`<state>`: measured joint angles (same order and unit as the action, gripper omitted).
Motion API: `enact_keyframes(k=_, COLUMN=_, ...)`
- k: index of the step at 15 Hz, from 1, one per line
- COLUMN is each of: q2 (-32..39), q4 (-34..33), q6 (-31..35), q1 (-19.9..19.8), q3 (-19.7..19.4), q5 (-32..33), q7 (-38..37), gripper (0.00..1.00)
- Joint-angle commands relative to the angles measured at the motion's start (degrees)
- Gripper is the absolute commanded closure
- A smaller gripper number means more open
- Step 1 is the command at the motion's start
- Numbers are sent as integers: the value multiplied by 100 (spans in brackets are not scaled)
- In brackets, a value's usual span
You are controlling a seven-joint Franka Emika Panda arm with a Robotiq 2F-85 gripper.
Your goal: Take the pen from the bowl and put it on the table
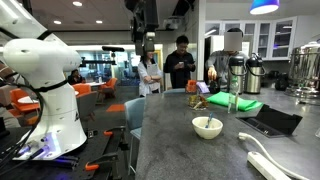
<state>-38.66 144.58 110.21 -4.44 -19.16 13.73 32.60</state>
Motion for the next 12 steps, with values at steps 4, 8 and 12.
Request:
enact_keyframes(k=4, q2=1281, q4=-745, q6=415, q1=551, q3=237, q5=-252, q7=188, gripper=0)
enact_keyframes(k=8, q2=2069, q4=-1054, q6=989, q1=764, q3=495, q5=-583, q7=263, gripper=0)
enact_keyframes(k=12, q2=2776, q4=-1175, q6=1708, q1=861, q3=721, q5=-916, q7=912, gripper=0)
